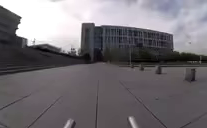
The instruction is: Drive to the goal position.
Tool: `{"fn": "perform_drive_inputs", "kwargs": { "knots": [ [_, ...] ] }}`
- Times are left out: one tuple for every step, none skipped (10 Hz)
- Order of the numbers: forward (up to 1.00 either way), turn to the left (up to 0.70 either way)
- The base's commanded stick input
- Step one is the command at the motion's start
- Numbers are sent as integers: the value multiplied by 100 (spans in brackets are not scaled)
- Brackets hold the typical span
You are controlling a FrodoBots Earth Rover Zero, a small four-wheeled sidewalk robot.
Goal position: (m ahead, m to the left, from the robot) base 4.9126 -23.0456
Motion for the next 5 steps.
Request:
{"fn": "perform_drive_inputs", "kwargs": {
  "knots": [
    [100, 0],
    [100, 0],
    [100, 0],
    [100, 0],
    [100, 0]
  ]
}}
